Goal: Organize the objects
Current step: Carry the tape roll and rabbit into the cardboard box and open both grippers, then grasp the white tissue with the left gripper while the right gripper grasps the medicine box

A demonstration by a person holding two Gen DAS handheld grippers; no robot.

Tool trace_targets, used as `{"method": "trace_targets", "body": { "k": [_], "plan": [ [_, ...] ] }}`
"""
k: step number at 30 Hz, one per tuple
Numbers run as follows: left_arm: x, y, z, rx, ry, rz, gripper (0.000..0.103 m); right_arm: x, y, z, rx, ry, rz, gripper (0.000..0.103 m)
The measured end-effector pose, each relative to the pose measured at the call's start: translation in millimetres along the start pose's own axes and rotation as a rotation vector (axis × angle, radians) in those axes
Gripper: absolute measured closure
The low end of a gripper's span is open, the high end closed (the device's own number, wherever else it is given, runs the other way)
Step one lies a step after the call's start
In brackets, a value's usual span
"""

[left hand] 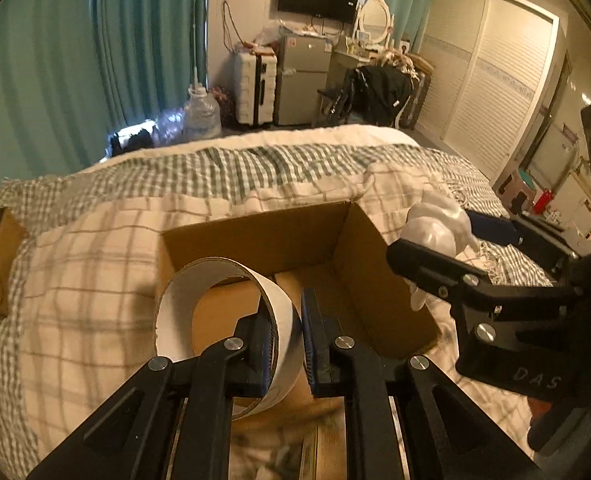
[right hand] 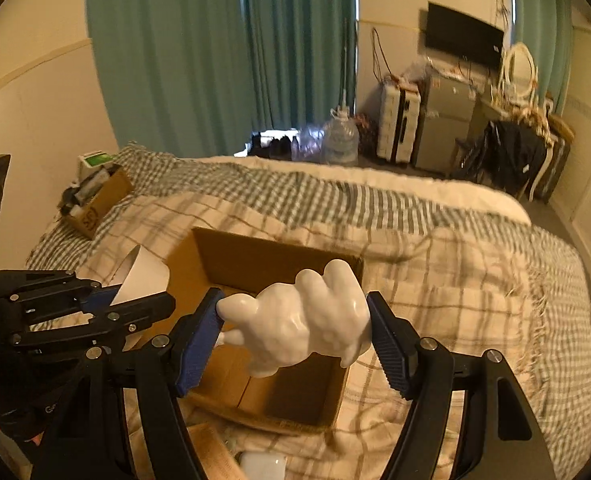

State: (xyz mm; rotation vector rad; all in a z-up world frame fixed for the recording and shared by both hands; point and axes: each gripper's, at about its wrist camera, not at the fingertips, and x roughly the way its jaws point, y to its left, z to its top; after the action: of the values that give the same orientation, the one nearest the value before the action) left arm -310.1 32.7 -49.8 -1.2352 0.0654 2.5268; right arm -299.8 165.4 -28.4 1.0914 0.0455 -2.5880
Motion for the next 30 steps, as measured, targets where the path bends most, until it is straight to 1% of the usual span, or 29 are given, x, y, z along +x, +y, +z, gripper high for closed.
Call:
{"method": "trace_targets", "body": {
  "k": [3,5,6,7,8,9,10,12,15,16,19,21,24,27,30],
  "plan": [
    [17,4,-1,-0.024,0.023,-0.021,0.087,12,-11,-5,0.021,0.011,0.026,0.033],
    [22,6,-1,-0.041,0.036,-0.012,0.081,16,-12,-9,0.021,0.023,0.028,0.032],
    [23,8,-4,-0.052,0.048,-0.004,0.071,16,-12,-9,0.022,0.025,0.028,0.032],
    [23,9,-5,-0.056,0.055,0.001,0.056,13,-14,-8,0.027,0.018,0.021,0.031],
    [21,10,-8,-0.059,0.057,0.011,0.048,9,-15,-8,0.032,0.013,0.014,0.026],
    [19,10,-9,-0.061,0.051,0.022,0.036,3,-15,-7,0.037,0.003,0.006,0.020],
    [11,10,-13,-0.063,0.032,0.040,0.028,-3,-15,-7,0.039,-0.005,0.001,0.018],
    [-6,8,-19,-0.056,0.008,0.082,0.017,-19,-14,-5,0.036,-0.023,-0.011,0.018],
    [-30,6,-27,-0.059,-0.019,0.119,0.011,-53,-9,-4,0.015,-0.049,-0.038,0.017],
    [-43,7,-31,-0.070,-0.028,0.127,0.007,-64,-7,-4,0.009,-0.057,-0.045,0.016],
    [-79,9,-40,-0.112,-0.065,0.145,0.000,-100,-2,-9,-0.006,-0.081,-0.067,0.013],
    [-104,11,-47,-0.134,-0.100,0.154,0.000,-128,4,-15,-0.020,-0.102,-0.080,0.010],
    [-134,13,-61,-0.151,-0.127,0.180,0.000,-163,16,-26,-0.046,-0.129,-0.089,0.005],
    [-155,15,-78,-0.164,-0.134,0.224,0.000,-188,28,-36,-0.068,-0.155,-0.105,0.001],
    [-174,18,-100,-0.167,-0.146,0.259,0.000,-209,42,-52,-0.091,-0.171,-0.105,0.000]
  ]
}}
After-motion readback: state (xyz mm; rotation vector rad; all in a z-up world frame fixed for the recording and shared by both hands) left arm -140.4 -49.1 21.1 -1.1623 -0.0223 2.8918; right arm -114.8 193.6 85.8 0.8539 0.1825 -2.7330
